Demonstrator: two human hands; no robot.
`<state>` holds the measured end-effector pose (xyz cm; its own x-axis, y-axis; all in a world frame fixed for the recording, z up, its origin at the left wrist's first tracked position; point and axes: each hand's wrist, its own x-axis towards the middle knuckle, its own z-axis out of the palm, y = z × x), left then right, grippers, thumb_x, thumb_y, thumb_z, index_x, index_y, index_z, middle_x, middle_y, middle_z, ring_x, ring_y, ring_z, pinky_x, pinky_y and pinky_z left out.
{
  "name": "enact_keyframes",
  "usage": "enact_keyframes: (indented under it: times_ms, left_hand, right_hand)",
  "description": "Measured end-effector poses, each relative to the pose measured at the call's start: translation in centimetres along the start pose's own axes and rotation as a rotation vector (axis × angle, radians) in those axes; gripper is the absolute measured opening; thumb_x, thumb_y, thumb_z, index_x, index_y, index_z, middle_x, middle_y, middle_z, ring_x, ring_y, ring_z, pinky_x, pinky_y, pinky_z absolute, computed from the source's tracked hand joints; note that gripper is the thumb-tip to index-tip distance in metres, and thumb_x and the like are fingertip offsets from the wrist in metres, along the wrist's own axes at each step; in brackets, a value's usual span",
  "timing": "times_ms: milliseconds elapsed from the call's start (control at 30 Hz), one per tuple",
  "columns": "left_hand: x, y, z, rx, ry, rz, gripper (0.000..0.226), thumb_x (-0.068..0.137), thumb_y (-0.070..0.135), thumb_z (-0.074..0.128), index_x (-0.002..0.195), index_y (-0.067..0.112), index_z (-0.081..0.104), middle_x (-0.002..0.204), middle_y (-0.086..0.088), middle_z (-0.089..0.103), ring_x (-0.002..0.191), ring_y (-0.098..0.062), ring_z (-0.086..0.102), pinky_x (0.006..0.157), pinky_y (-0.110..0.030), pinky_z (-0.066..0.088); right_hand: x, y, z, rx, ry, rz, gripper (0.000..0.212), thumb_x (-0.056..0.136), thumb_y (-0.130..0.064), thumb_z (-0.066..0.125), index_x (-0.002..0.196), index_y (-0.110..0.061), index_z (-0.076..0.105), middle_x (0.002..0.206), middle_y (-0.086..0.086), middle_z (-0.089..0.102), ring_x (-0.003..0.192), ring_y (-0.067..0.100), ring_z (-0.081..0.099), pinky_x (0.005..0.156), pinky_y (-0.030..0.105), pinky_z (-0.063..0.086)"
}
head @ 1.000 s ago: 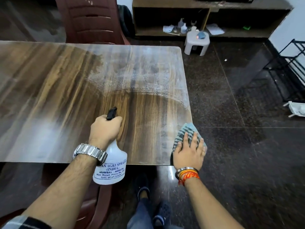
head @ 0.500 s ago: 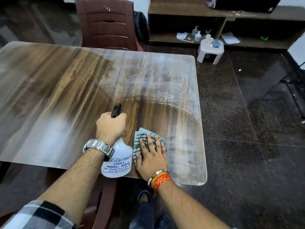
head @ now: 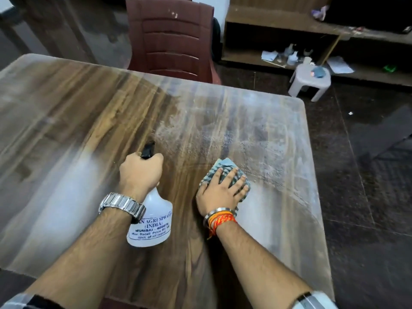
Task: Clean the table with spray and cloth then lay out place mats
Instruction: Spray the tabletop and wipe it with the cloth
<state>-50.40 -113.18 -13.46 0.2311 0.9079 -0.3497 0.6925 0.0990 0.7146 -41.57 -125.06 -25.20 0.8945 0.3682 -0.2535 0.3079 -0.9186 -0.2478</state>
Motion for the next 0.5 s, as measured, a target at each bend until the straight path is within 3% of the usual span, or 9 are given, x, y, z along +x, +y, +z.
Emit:
enact_keyframes:
  times_ms: [100,233,300,400,500]
  left_hand:
    - [4.6,0.5,-1.7,-0.029,0.073,-0.001,0.025,0.077,0.035,0.057,0.078,0.012,0.068,0.061,-0.009,0.072,0.075,-0.035,0.073,0.078,-0.043,0.059]
    - [9.1,0.3,-3.5,-0.029,0.155,0.003,0.027,0.070,0.035,0.060,0.080,0.010,0.068,0.077,-0.011,0.072,0.079,-0.038,0.072,0.074,-0.046,0.058]
    - [10.5,0.1,-3.7,-0.025,0.170,0.003,0.029,0.065,0.035,0.060,0.078,0.011,0.067,0.076,-0.009,0.070,0.080,-0.040,0.074,0.076,-0.050,0.059]
    - [10.8,0.5,-3.2,-0.006,0.172,-0.001,0.021,0.069,0.029,0.060,0.079,0.011,0.066,0.074,-0.008,0.068,0.078,-0.041,0.075,0.075,-0.048,0.059]
    - [9.8,1.4,-1.4,0.023,0.116,0.005,0.009,0.074,0.029,0.059,0.075,0.021,0.062,0.074,-0.009,0.069,0.076,-0.038,0.073,0.067,-0.039,0.053]
  right_hand:
    - [4.1,-6.2,1.4,-0.022,0.029,-0.123,0.067,0.088,-0.049,0.036,0.150,-0.024,0.025,0.159,0.018,0.004,0.141,0.048,-0.003,0.110,0.064,-0.009]
    - [5.8,-16.2,4.1,-0.045,-0.055,-0.658,0.061,0.090,-0.046,0.039,0.146,-0.024,0.034,0.159,0.014,0.014,0.143,0.043,0.003,0.109,0.061,-0.013]
    - [6.5,-19.1,5.0,-0.092,-0.104,-0.786,0.058,0.092,-0.042,0.038,0.147,-0.022,0.033,0.159,0.010,0.017,0.144,0.040,0.005,0.112,0.056,-0.011]
    - [8.8,-18.5,5.0,-0.070,-0.045,-0.709,0.057,0.093,-0.040,0.038,0.147,-0.022,0.033,0.159,0.008,0.018,0.144,0.036,0.011,0.116,0.054,-0.002]
    - [11.7,-11.9,2.6,0.003,0.042,-0.428,0.060,0.091,-0.039,0.039,0.148,-0.023,0.030,0.159,0.007,0.016,0.145,0.035,0.008,0.116,0.052,-0.002]
